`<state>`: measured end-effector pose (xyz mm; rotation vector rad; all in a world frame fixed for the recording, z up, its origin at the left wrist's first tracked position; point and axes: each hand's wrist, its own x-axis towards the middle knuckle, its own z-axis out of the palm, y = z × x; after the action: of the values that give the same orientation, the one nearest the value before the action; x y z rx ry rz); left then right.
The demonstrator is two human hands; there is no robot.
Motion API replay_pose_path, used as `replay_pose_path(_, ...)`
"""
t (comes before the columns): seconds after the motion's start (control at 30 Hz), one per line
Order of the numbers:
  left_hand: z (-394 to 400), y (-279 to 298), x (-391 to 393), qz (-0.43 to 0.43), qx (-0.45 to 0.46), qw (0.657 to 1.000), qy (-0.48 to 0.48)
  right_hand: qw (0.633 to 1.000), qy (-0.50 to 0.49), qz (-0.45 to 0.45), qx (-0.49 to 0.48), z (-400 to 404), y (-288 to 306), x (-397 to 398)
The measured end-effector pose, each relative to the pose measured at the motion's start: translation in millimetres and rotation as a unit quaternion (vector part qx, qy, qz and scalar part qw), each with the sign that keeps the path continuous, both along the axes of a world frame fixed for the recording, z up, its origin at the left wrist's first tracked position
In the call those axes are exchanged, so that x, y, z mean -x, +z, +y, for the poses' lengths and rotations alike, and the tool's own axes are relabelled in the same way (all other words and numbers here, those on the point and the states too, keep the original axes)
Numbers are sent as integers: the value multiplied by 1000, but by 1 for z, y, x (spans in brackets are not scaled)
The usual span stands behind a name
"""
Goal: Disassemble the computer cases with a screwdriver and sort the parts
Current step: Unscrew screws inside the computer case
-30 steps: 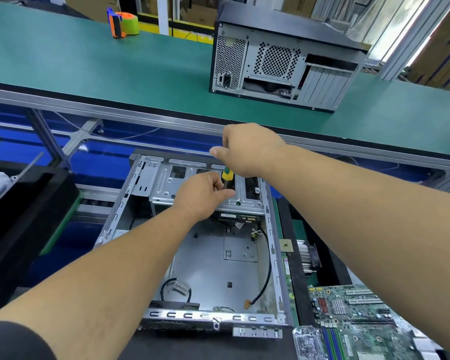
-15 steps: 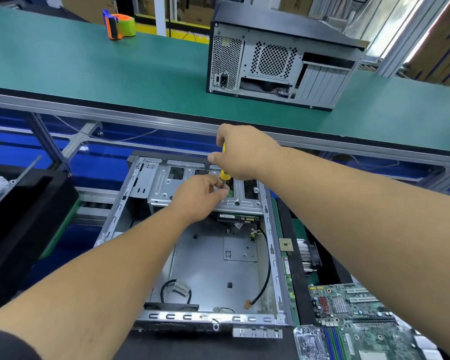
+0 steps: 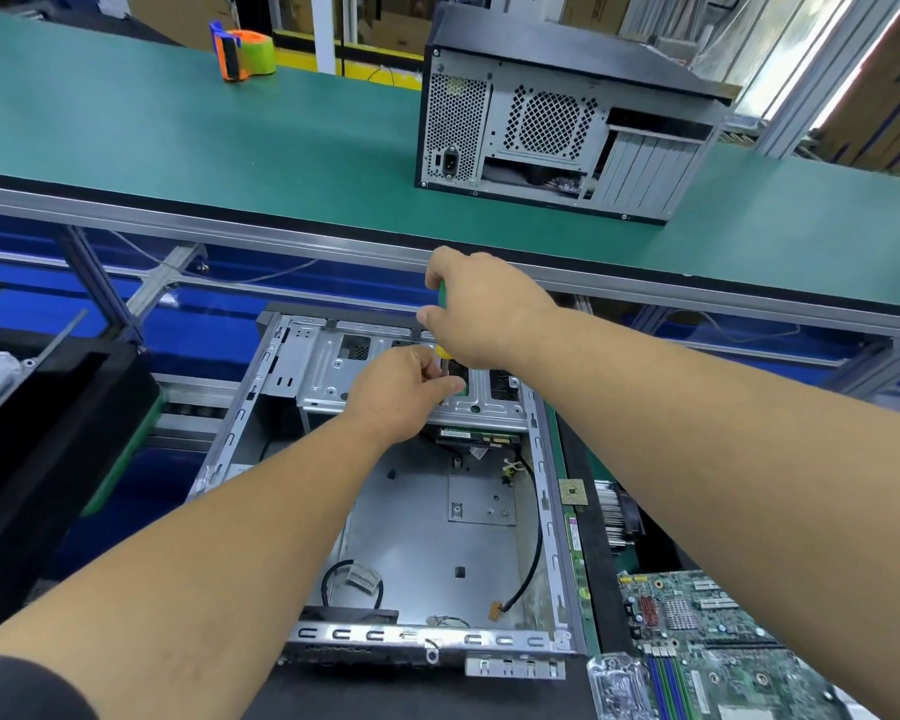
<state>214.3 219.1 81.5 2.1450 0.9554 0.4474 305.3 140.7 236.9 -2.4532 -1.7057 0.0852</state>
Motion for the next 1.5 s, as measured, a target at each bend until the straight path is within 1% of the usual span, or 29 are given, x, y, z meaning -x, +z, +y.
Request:
replay_pose_path(0.1, -2, 0, 0, 14, -30, 999, 13, 1000, -2, -5, 6, 1, 0, 1)
replay_pose_path(0.23, 2, 0, 5, 1, -9, 999, -45, 1000, -8, 5, 1, -1, 0, -1)
replay_pose_path(0.3, 1, 0, 4, 2, -8, 999, -34, 1000, -6, 2, -1, -2, 0, 0)
replay_pose_path(0.43, -3, -2, -1, 25, -54, 998, 10, 1000, 3, -1, -4, -1, 1, 6)
replay_pose_path(0.5, -3, -2, 0, 28, -62, 998, 8, 1000, 4, -5, 1, 0, 1, 7)
replay_pose_path(0.57, 1, -1, 5, 25, -40, 998, -31, 1000, 2, -3, 4, -2, 2, 7)
replay_pose_path(0.67, 13, 2, 14, -12, 27, 995, -94, 1000, 1, 19, 2, -5, 5, 4)
replay_pose_path(0.7, 16, 3, 16, -10, 27, 994, -104, 1000, 0, 24, 0, -6, 6, 3)
replay_pose_path(0.93, 17, 5, 16, -8, 40, 993, -110, 998, -2, 49, -27, -11, 11, 0)
replay_pose_path(1.17, 13, 6, 16, 18, 5, 994, -108, 996, -9, 65, -53, -21, 18, -5)
replay_pose_path(1.3, 6, 5, 18, 8, -30, 995, -99, 995, -9, 79, -66, -27, 18, -4)
replay_pose_path(1.4, 0, 4, 18, -12, -30, 995, -91, 993, -9, 86, -74, -33, 19, -1)
replay_pose_path(1.5, -8, 5, 25, 0, -71, 995, -67, 990, -20, 105, -98, -43, 23, 1)
